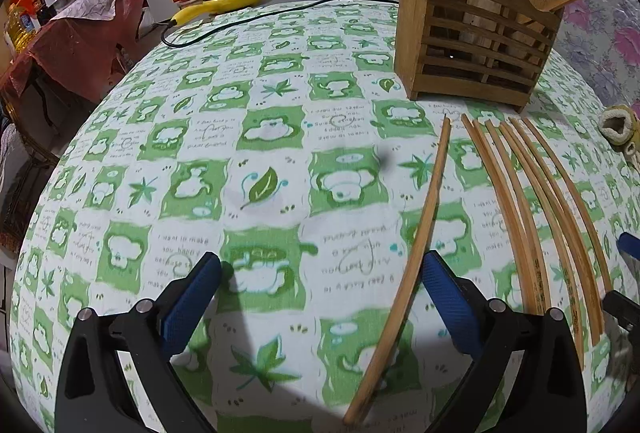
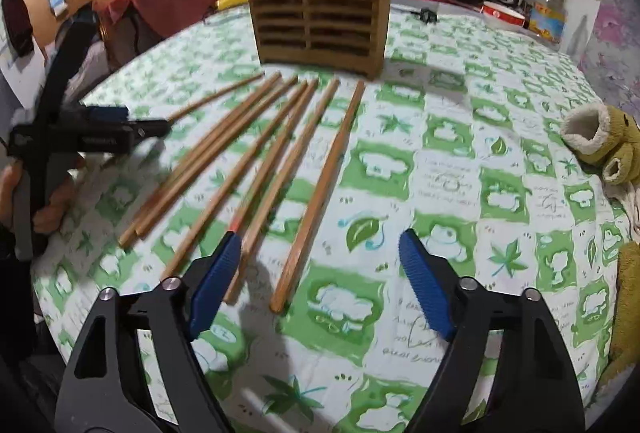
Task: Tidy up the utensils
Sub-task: 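Move both open tools back over the loose chopsticks, then close the left tool on a chopstick while the right tool grasps another chopstick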
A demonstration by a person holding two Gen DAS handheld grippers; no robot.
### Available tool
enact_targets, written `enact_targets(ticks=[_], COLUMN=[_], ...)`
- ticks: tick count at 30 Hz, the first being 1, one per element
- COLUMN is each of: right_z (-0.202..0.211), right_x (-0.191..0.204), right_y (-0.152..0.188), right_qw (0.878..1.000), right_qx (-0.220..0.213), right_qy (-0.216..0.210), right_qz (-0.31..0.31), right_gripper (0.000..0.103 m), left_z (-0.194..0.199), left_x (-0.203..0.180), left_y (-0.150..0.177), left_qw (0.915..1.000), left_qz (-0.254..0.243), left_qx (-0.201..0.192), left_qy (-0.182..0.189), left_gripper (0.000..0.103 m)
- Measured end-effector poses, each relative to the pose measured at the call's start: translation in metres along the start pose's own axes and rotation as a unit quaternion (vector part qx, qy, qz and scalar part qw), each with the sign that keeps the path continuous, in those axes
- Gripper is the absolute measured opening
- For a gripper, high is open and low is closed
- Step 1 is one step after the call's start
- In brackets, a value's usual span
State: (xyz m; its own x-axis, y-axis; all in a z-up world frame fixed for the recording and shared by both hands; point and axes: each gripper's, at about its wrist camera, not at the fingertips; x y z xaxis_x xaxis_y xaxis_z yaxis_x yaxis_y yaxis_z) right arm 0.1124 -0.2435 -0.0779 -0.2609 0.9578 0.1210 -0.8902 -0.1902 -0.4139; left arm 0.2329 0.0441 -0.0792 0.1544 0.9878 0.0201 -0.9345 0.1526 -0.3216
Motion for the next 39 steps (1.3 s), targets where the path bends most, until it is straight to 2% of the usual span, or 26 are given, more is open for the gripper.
enact_targets(ticks=[4, 10, 12, 15, 19, 20, 21, 22, 24, 26, 28, 31, 34, 39], right_z=[-0.001, 0.004, 0.006, 0.007, 0.011, 0.012, 0.013, 0.013, 0.013, 0.013, 0.015, 0.027, 0.055, 0.107], right_x=[-0.01, -0.018, -0.018, -0.017, -0.015, -0.014, -0.014, -0.015, -0.016, -0.017, -0.017, -0.018, -0.019, -0.016], right_y=[0.005, 0.015, 0.016, 0.016, 0.024, 0.026, 0.027, 0.027, 0.027, 0.027, 0.028, 0.028, 0.021, -0.007], right_qw=[1.0, 1.0, 1.0, 1.0, 1.0, 1.0, 1.0, 1.0, 1.0, 1.0, 1.0, 0.999, 0.996, 0.987], right_qx=[0.014, 0.011, 0.009, 0.007, -0.002, -0.004, -0.005, -0.006, -0.007, -0.008, -0.013, -0.035, -0.079, -0.157], right_qy=[0.008, 0.015, 0.019, 0.016, 0.014, 0.013, 0.01, 0.005, -0.004, -0.008, -0.002, 0.001, 0.008, 0.02], right_qz=[-0.009, -0.012, -0.011, -0.009, -0.003, -0.002, -0.002, -0.003, -0.006, -0.009, -0.015, -0.025, -0.027, -0.022], right_gripper=[0.068, 0.06, 0.054, 0.042, 0.037, 0.033, 0.03, 0.023, 0.008, 0.007, 0.006, 0.006, 0.006, 0.006], left_z=[0.01, 0.025, 0.028, 0.03, 0.035, 0.037, 0.037, 0.038, 0.039, 0.039, 0.04, 0.054, 0.079, 0.13], left_x=[0.001, 0.001, -0.001, -0.002, -0.008, -0.01, -0.012, -0.012, -0.012, -0.009, -0.004, -0.002, -0.002, -0.007], left_y=[0.019, 0.052, 0.057, 0.058, 0.063, 0.065, 0.065, 0.065, 0.066, 0.065, 0.064, 0.062, 0.055, 0.026], left_qw=[0.9997, 0.9977, 0.9971, 0.9965, 0.9938, 0.993, 0.9925, 0.9918, 0.9909, 0.9905, 0.99, 0.991, 0.9894, 0.9834], left_qz=[-0.02, -0.063, -0.071, -0.075, -0.096, -0.101, -0.104, -0.108, -0.109, -0.102, -0.087, -0.077, -0.077, -0.08], left_qx=[0.003, 0.0, -0.002, -0.006, -0.022, -0.025, -0.027, -0.028, -0.031, -0.03, -0.028, -0.05, -0.083, -0.142], left_qy=[0.011, 0.026, 0.027, 0.037, 0.051, 0.055, 0.058, 0.063, 0.073, 0.087, 0.107, 0.097, 0.092, 0.08], left_gripper=[0.099, 0.098, 0.098, 0.09, 0.064, 0.057, 0.055, 0.049, 0.033, 0.006, 0.006, 0.006, 0.006, 0.006])
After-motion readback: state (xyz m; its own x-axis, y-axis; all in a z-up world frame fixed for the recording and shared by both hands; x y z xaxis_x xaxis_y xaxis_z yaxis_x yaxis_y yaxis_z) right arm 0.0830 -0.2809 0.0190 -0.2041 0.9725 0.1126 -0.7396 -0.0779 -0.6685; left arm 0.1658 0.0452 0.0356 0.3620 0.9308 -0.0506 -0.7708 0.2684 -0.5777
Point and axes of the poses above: each gripper's, at about its wrist camera, not at the fingertips, and z roughly against the way its jaws point, x to its left, y to its underside, and after that the axes turned 9 degrees about x, right-handed
